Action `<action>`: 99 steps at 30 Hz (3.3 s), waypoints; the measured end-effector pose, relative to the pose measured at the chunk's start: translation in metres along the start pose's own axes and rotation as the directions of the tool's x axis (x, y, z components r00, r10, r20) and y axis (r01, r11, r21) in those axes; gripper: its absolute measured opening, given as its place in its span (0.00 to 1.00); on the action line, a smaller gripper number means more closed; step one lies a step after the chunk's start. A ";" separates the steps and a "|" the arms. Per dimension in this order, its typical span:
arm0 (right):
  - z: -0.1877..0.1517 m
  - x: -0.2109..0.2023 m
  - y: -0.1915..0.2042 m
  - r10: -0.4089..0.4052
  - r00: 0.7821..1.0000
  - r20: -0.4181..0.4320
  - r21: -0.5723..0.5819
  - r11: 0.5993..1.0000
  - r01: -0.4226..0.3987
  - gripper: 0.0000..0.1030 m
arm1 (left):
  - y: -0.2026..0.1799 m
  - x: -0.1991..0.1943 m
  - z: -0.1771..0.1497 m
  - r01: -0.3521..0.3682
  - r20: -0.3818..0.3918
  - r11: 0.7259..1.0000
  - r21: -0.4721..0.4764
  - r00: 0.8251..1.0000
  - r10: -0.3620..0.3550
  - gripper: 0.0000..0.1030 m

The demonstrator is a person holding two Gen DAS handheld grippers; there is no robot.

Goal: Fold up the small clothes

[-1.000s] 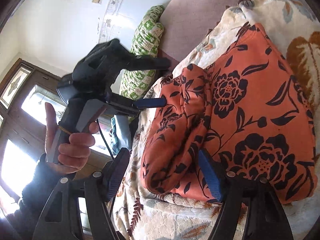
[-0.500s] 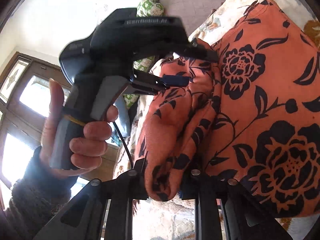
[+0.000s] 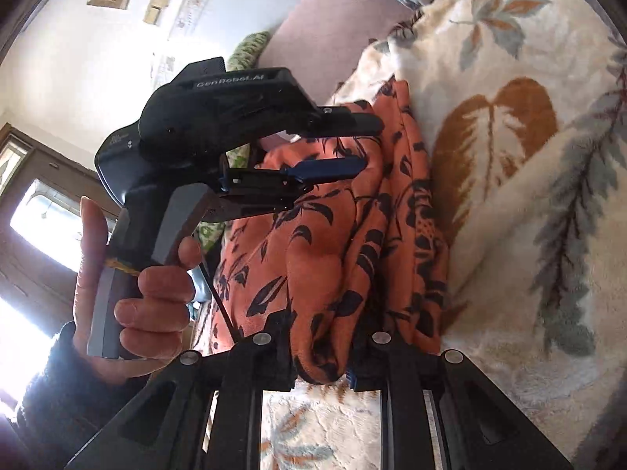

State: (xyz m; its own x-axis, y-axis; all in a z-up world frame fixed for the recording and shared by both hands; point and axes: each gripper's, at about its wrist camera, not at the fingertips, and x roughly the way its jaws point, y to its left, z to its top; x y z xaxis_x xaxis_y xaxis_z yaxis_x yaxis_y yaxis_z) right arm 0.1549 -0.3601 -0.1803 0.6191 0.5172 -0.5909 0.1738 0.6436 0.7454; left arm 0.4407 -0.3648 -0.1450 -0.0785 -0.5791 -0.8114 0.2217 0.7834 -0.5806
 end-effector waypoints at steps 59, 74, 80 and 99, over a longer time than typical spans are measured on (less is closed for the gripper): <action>0.133 0.062 -0.006 -0.363 0.931 0.035 -0.159 0.918 0.364 0.16 | 0.136 -0.030 -0.009 -0.318 0.277 0.947 -0.044 0.907 0.317 0.71; 0.102 0.035 -0.036 -0.184 0.980 -0.077 -0.036 0.983 0.182 0.59 | 0.190 -0.046 -0.025 0.038 0.182 0.992 -0.117 0.983 -0.016 0.73; 0.100 0.057 -0.024 -0.092 0.979 -0.180 -0.116 0.991 0.071 0.77 | 0.205 -0.018 -0.009 0.276 0.140 0.945 -0.177 0.957 -0.254 0.99; 0.031 0.114 0.114 -0.021 0.984 -0.175 -0.236 0.972 -0.021 0.35 | 0.289 -0.155 -0.104 0.145 0.413 0.984 -0.104 0.906 -0.090 0.64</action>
State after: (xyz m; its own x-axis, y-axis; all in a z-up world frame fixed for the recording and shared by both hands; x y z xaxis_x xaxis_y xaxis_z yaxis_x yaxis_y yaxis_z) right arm 0.2685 -0.2451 -0.1528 0.4714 0.5943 -0.6516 -0.0247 0.7474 0.6639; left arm 0.4158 -0.0253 -0.1934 0.3105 -0.6882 -0.6557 0.1052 0.7105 -0.6958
